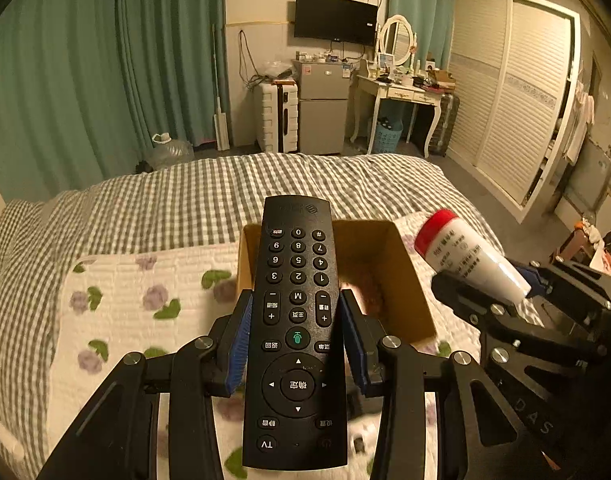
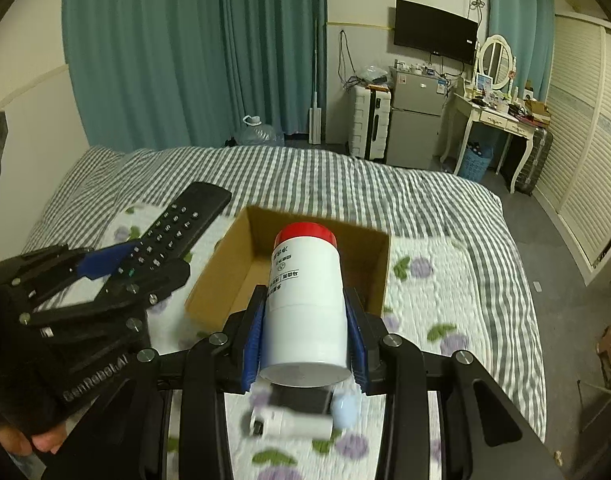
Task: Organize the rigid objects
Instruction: 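Lower the black remote and white pill bottle into the box and open both grippers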
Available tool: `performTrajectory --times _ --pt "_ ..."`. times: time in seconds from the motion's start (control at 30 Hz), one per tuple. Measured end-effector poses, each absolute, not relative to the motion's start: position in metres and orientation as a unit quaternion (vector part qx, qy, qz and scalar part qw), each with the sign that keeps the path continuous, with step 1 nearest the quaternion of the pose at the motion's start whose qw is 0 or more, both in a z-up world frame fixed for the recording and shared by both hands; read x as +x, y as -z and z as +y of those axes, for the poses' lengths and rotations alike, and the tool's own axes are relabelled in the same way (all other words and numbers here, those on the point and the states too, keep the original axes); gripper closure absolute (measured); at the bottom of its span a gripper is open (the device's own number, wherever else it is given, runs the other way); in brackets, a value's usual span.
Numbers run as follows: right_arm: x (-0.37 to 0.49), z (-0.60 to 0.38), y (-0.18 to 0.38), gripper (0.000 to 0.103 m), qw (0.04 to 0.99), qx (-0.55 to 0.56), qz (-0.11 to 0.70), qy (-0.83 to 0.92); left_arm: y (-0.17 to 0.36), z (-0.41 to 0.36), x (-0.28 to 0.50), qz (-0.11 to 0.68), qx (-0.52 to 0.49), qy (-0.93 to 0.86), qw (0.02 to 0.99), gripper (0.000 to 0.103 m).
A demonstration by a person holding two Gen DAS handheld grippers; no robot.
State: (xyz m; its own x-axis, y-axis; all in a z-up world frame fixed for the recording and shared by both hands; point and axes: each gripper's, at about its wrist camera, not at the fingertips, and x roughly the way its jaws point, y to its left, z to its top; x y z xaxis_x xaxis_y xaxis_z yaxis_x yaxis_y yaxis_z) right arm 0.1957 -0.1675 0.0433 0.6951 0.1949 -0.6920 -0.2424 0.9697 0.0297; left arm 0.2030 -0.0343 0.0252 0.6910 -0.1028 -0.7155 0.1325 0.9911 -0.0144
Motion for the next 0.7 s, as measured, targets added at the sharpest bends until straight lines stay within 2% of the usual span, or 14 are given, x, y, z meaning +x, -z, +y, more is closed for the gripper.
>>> performTrajectory --times 0.2,0.4,0.7 --pt "0.254 -0.166 -0.014 0.067 0.916 -0.034 0.384 -0.116 0.015 -0.032 0.254 0.412 0.021 0.065 0.909 0.061" --pt "0.305 -0.173 0.044 0.067 0.900 -0.016 0.423 -0.104 0.068 -0.029 0.283 0.452 0.030 0.058 0.890 0.061" --pt "0.320 -0.182 0.076 0.067 0.887 -0.005 0.450 -0.104 0.101 -0.045 0.288 0.484 0.042 0.083 0.870 0.058"
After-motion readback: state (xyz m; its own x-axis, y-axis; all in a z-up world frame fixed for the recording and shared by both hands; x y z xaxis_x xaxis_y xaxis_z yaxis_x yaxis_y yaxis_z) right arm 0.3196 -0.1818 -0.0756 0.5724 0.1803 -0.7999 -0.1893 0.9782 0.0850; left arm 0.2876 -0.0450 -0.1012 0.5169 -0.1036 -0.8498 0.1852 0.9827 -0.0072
